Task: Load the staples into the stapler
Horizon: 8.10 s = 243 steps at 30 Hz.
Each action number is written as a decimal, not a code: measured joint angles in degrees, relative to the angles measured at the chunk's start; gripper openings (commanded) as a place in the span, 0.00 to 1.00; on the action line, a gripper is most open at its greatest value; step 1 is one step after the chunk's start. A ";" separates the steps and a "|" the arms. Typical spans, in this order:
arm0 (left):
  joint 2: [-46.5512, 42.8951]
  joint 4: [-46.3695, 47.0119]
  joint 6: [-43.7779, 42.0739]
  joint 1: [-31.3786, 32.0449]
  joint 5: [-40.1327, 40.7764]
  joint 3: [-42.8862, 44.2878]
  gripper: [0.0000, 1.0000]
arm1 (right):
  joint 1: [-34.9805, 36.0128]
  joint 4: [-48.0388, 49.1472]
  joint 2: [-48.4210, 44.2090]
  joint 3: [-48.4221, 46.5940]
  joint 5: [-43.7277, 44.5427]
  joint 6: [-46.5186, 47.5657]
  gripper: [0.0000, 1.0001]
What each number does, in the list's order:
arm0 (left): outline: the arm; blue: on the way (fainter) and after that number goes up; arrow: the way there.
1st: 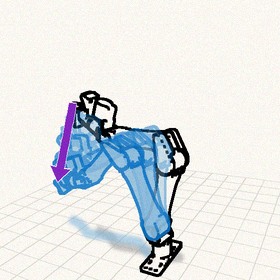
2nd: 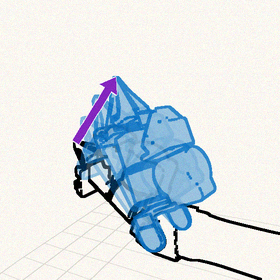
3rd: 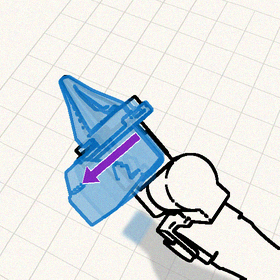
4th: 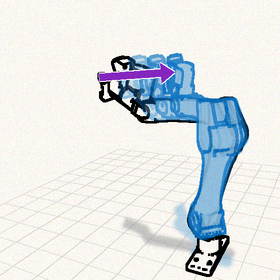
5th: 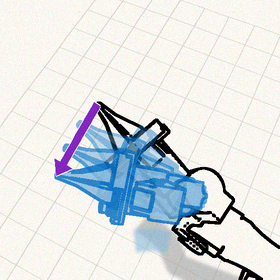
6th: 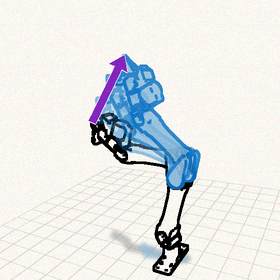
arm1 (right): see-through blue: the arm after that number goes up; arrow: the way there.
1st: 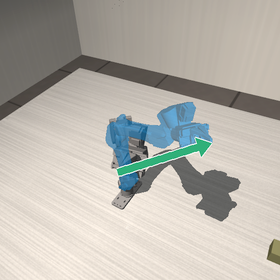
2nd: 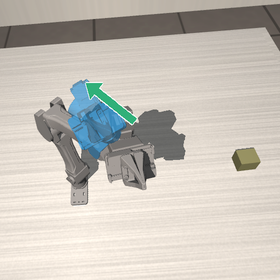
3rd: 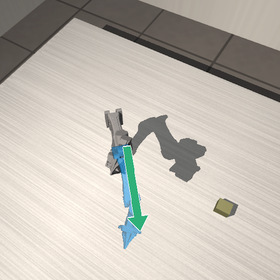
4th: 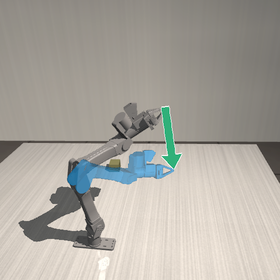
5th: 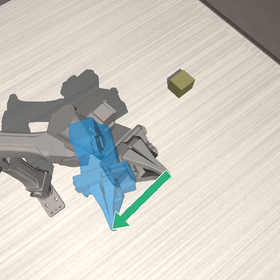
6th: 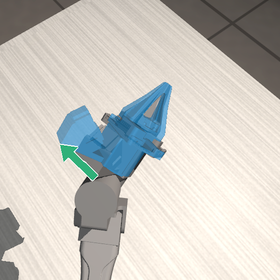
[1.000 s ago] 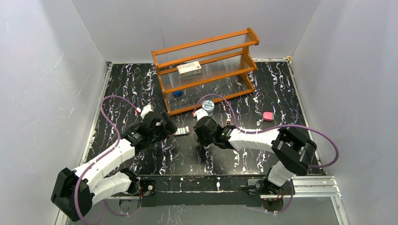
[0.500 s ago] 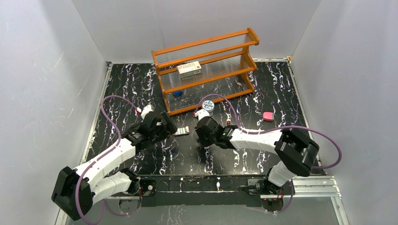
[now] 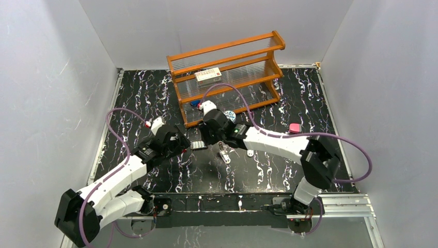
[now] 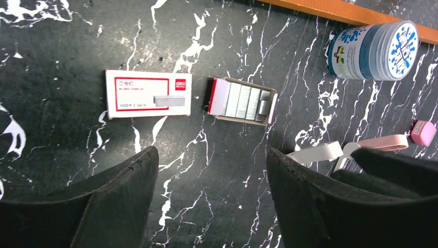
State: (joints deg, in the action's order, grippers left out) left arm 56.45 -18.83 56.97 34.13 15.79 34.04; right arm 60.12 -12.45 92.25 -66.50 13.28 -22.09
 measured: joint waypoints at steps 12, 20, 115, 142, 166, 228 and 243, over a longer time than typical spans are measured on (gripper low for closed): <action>-7.26 -2.71 4.72 0.00 0.72 -6.64 0.72 | 0.00 -7.67 18.51 -16.02 -3.50 -1.40 0.30; -7.17 -2.60 4.83 0.00 0.66 -6.95 0.73 | 0.00 -14.16 24.28 -20.50 -2.75 -3.89 0.34; -4.68 -1.03 4.59 0.00 0.26 -9.22 0.74 | -2.69 -14.56 25.09 -21.55 2.19 -11.23 0.28; -5.53 -1.88 4.31 0.00 0.31 -9.20 0.74 | 3.78 -15.74 16.17 -10.10 -5.05 -13.33 0.29; -6.05 -2.73 3.85 0.00 0.87 -9.20 0.74 | 6.23 -20.39 18.93 -13.90 -4.46 -10.84 0.46; -11.67 -8.24 3.74 0.00 5.18 -10.03 0.75 | 7.58 -29.81 26.34 -22.49 2.38 -15.91 0.24; -8.96 -6.69 3.52 0.00 3.67 -9.88 0.75 | 5.14 -26.56 1.92 -6.78 18.14 -22.75 0.25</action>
State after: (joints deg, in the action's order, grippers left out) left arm 47.48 -25.52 60.49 34.13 19.46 24.16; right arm 65.25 -39.00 94.17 -73.28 31.42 -44.84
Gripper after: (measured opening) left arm 0.752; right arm 0.254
